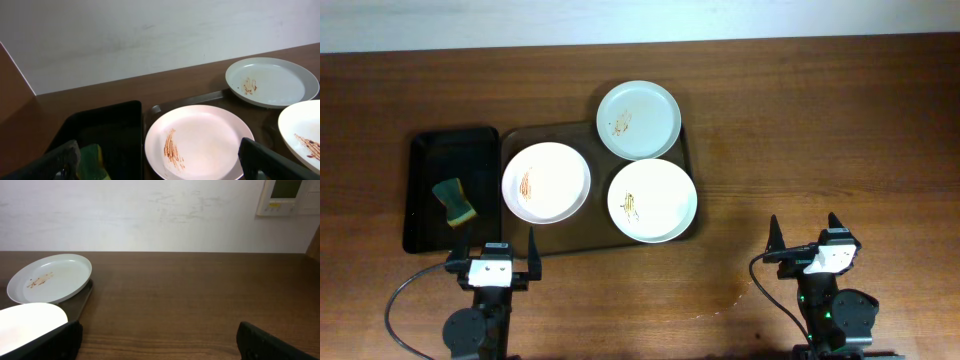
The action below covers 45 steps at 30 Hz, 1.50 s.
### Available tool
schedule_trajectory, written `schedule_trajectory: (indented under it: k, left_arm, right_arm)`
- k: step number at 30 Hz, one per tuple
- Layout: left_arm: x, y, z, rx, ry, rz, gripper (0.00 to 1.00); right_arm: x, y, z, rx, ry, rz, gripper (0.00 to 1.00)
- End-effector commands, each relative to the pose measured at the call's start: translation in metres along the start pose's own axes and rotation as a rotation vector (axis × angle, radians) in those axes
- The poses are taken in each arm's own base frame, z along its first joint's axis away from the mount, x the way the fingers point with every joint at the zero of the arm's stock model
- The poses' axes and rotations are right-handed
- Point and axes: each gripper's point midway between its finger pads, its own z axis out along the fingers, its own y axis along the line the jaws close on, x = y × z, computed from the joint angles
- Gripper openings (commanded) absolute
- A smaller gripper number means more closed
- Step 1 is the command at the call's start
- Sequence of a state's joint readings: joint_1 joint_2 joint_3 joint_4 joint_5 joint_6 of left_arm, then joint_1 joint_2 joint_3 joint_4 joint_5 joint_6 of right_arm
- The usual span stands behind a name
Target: Clean dirty plates on tray and stack at the side
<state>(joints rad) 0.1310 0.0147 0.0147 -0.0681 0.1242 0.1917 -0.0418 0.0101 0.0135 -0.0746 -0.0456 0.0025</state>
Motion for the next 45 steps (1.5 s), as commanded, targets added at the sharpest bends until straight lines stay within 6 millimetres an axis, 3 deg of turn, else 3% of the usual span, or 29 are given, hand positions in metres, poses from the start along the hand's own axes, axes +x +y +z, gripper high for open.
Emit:
schedule_trajectory:
  k: [1, 19, 25, 31, 38, 45]
  left_arm:
    - [0.0, -0.002, 0.0, 0.011, -0.005, 0.017, 0.99]
    - [0.001, -0.002, 0.0, 0.011, -0.005, 0.017, 0.99]
    - [0.0, -0.003, 0.0, 0.013, -0.006, 0.017, 0.99]
    - [-0.024, -0.008, -0.002, 0.047, -0.108, 0.031, 0.99]
    - [-0.072, 0.001, -0.007, 0.034, -0.168, 0.04, 0.99]
    - [-0.114, 0.011, 0.01, 0.068, -0.004, 0.014, 0.99]
  right_arm:
    - [0.003, -0.002, 0.0, 0.01, 0.004, 0.002, 0.98]
    - [0.003, 0.0, 0.0, -0.005, 0.003, 0.005, 0.98]
    - [-0.011, 0.004, 0.0, -0.025, -0.051, 0.002, 0.98]
    - [-0.025, 0.022, -0.003, -0.128, -0.102, -0.006, 0.98]
    - [-0.097, 0.025, -0.019, -0.143, -0.209, -0.02, 0.98]
    - [-0.137, 0.031, 0.002, -0.183, -0.082, -0.011, 0.98]
